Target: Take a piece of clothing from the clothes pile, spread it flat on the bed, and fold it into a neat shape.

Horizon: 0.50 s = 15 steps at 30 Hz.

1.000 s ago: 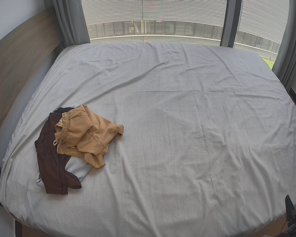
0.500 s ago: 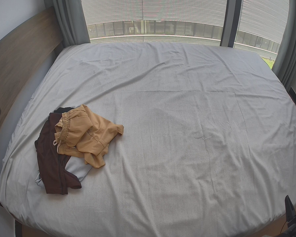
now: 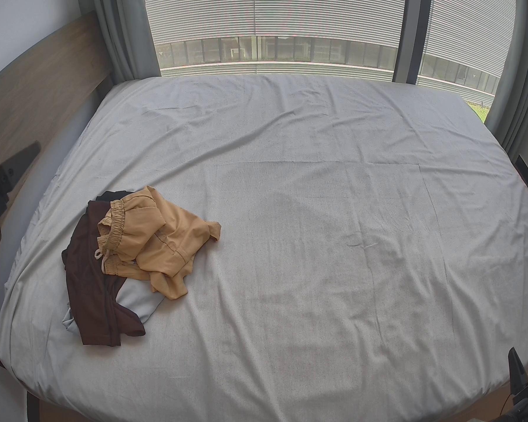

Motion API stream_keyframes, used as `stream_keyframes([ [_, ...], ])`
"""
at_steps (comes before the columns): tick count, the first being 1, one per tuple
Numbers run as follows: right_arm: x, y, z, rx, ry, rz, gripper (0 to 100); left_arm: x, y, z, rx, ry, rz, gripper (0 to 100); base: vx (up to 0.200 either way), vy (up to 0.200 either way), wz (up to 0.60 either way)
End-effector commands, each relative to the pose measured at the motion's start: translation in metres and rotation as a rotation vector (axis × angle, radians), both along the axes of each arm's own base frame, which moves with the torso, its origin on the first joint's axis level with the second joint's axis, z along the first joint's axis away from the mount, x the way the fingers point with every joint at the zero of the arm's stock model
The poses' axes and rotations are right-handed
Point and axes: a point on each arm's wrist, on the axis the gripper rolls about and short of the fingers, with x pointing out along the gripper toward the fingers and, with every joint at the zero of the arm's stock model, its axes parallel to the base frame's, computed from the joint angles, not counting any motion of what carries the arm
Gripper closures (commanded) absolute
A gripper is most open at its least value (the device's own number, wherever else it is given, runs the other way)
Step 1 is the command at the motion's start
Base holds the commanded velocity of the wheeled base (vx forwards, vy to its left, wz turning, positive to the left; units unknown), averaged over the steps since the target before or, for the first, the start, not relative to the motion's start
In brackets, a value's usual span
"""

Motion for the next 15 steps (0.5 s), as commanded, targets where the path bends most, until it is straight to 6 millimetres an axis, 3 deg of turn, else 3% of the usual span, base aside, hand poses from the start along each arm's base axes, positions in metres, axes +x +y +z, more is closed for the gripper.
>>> stream_keyframes([
  [1,0.0,0.0,-0.005,-0.001,0.003,0.0,0,0.03,0.0,-0.009,0.002,0.08,-0.017,0,0.0,0.0,0.0],
  [5,0.0,0.0,-0.005,-0.001,0.004,0.0,0,0.05,0.004,-0.033,0.001,0.192,-0.033,0,0.0,0.0,0.0],
  [15,0.0,0.0,-0.005,-0.001,0.003,0.0,0,0.089,0.023,-0.065,-0.069,0.25,-0.035,0,0.0,0.0,0.0],
])
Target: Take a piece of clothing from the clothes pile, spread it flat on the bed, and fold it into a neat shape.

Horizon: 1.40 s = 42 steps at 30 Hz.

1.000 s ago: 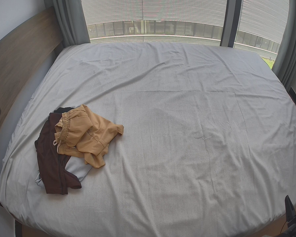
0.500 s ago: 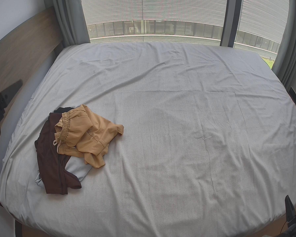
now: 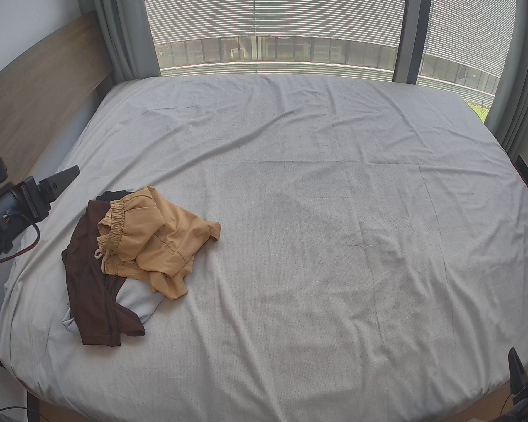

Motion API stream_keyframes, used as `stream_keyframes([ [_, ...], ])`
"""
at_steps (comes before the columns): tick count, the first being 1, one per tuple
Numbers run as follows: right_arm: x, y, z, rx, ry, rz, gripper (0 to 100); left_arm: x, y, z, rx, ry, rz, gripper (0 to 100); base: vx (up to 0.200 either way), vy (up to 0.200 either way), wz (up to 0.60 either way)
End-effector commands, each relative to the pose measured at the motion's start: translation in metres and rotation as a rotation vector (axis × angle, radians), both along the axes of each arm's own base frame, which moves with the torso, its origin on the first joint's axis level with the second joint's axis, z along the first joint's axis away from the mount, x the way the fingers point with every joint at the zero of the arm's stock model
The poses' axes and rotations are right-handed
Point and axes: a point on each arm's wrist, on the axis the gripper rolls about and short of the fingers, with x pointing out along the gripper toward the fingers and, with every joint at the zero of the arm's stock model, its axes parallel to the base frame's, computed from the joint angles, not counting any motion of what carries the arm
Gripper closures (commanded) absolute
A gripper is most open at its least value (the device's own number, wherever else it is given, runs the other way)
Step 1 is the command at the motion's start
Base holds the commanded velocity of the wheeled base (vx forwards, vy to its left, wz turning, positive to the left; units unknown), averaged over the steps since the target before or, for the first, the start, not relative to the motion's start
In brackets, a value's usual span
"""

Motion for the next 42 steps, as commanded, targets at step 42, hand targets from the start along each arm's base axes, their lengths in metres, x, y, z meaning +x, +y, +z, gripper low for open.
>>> stream_keyframes([
  [42,0.0,0.0,-0.005,0.0,0.003,-0.001,0,0.126,0.024,-0.101,-0.167,0.232,-0.037,0,0.0,0.0,0.0],
])
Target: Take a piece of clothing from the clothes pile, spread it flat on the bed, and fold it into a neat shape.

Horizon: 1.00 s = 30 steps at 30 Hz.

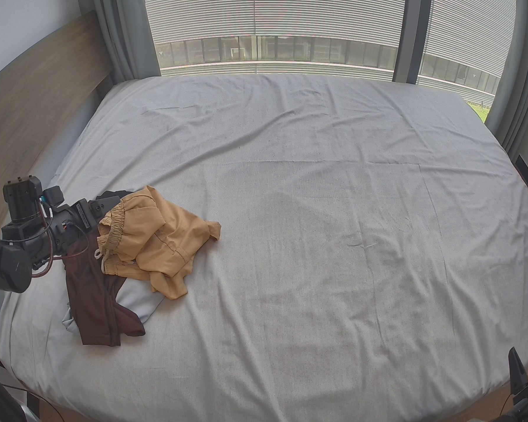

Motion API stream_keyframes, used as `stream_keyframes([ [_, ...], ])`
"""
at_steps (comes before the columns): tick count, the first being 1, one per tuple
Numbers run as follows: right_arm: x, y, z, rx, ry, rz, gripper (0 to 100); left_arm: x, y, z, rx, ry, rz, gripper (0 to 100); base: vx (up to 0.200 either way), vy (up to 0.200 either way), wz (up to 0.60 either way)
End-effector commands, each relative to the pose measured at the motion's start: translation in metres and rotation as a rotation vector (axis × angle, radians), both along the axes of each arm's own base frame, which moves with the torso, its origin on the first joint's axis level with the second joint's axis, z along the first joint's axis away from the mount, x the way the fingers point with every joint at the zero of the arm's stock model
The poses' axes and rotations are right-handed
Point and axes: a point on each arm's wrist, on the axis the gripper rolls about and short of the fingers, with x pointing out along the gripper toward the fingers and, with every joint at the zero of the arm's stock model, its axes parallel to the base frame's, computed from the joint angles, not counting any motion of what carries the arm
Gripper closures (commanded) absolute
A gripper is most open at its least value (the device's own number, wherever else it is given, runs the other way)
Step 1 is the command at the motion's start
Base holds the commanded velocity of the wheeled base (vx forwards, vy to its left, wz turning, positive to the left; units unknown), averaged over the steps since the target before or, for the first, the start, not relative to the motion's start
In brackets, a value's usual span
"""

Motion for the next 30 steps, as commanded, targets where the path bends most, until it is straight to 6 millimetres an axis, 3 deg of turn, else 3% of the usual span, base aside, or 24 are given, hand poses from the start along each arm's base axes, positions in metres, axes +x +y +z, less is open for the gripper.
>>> stream_keyframes([
  [1,0.0,0.0,-0.005,0.0,0.003,0.001,0,0.012,0.001,-0.01,-0.004,0.022,-0.001,0,0.0,0.0,0.0],
  [13,0.0,0.0,-0.005,0.0,0.003,-0.001,0,0.045,-0.002,-0.031,-0.015,0.052,-0.017,0,0.0,0.0,0.0],
  [30,0.0,0.0,-0.005,0.0,0.003,-0.001,0,0.071,-0.015,-0.034,-0.078,0.038,-0.036,0,0.0,0.0,0.0],
])
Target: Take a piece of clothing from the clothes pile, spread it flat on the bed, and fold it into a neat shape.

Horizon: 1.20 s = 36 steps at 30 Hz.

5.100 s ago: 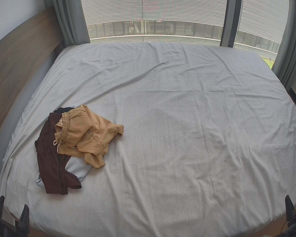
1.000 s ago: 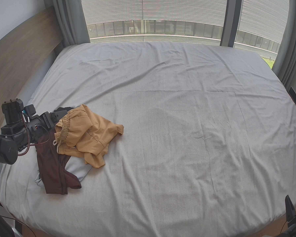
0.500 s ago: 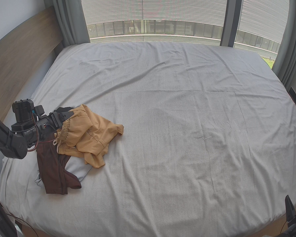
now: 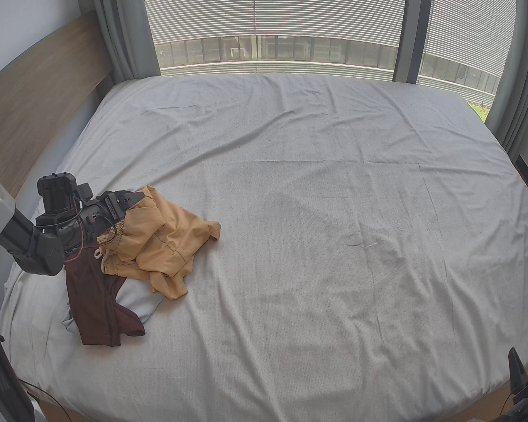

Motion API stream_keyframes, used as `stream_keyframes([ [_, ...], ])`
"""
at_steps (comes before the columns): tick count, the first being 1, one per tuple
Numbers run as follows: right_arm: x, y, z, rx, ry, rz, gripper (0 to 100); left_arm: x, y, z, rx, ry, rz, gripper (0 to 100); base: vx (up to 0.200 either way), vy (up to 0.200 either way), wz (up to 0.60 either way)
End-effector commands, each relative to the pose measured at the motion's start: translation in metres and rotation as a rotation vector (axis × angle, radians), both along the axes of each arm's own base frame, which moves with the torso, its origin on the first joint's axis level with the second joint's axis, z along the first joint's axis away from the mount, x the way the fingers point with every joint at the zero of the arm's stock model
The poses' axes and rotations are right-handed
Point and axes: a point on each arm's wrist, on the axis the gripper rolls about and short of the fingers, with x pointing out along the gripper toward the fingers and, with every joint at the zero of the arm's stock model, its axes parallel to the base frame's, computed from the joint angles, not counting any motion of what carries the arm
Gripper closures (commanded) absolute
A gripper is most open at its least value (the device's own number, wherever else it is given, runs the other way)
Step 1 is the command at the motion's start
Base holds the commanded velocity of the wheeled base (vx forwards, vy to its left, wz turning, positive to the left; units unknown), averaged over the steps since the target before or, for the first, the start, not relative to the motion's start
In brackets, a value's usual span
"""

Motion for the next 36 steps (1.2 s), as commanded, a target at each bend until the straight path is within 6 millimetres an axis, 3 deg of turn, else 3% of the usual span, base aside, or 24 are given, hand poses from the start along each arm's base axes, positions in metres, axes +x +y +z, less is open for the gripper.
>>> stream_keyframes([
  [1,0.0,0.0,-0.005,0.0,0.003,0.0,0,0.005,-0.001,-0.003,0.002,0.002,0.0,0,0.0,0.0,0.0],
  [10,0.0,0.0,-0.005,0.0,0.003,0.0,0,0.011,0.0,-0.008,0.002,0.002,0.001,0,0.0,0.0,0.0],
  [11,0.0,0.0,-0.005,0.0,0.003,0.0,0,0.011,0.0,-0.008,0.002,0.0,0.001,100,0.0,0.0,0.0],
  [26,0.0,0.0,-0.005,0.0,0.003,0.0,0,0.009,-0.002,-0.003,-0.002,-0.013,-0.01,100,0.0,0.0,0.0],
  [30,0.0,0.0,-0.005,0.0,0.003,0.0,0,0.001,-0.007,0.009,-0.019,-0.043,-0.017,100,0.0,0.0,0.0],
  [36,0.0,0.0,-0.005,0.0,0.005,-0.001,0,-0.017,-0.02,0.043,-0.108,-0.099,-0.043,100,0.0,0.0,0.0],
])
